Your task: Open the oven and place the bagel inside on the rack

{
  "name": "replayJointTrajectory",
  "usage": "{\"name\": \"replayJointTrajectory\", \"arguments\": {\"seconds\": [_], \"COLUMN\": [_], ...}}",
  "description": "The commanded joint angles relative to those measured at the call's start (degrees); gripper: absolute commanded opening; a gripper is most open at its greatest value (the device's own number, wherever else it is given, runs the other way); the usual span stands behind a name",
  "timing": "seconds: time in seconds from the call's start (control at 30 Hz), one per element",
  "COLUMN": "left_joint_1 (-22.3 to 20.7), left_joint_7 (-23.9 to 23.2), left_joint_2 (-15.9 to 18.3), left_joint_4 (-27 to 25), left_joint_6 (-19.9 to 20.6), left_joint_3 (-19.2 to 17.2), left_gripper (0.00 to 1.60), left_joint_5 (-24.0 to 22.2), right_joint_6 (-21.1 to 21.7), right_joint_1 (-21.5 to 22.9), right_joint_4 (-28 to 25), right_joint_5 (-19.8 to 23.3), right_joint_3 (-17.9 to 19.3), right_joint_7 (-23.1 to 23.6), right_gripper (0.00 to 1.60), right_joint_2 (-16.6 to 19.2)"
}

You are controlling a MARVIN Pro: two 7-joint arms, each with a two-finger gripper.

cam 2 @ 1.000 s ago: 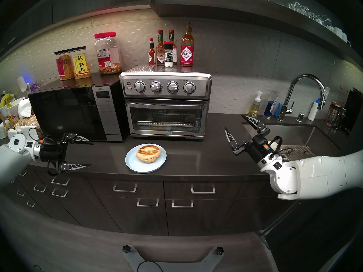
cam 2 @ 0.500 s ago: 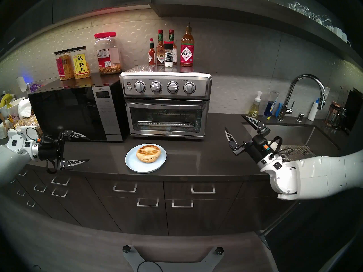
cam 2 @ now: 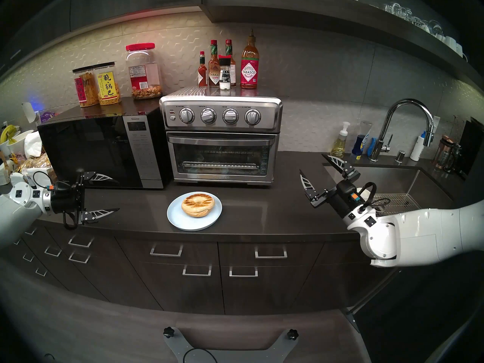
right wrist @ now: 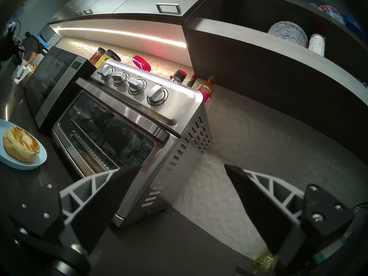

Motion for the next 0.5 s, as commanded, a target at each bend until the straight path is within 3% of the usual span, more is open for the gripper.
{"name": "replayJointTrajectory", "arguments": {"seconds": [0.0,0.47], "left_joint_1": [-1.6,-2.8], "left_joint_7": [-5.9,-2.6], "left_joint_2": [1.0,2.0], "left_joint_4": [-0.5,-1.2], "left_joint_6": [-1.9,-4.6], "left_joint_3": [0.5,3.3], "left_gripper": [1.6,1.6], "left_joint_5": [0.0,1.0], "right_joint_6": [-0.1,-0.1], "right_joint_1": [0.7,0.6], "right_joint_4": [0.0,0.0], "right_joint_5": [0.1,0.0], "right_joint_3": [0.5,0.6], "right_joint_7": [-0.1,-0.1], "right_gripper": [1.6,1.6], "right_joint_2": [0.0,0.0]}}
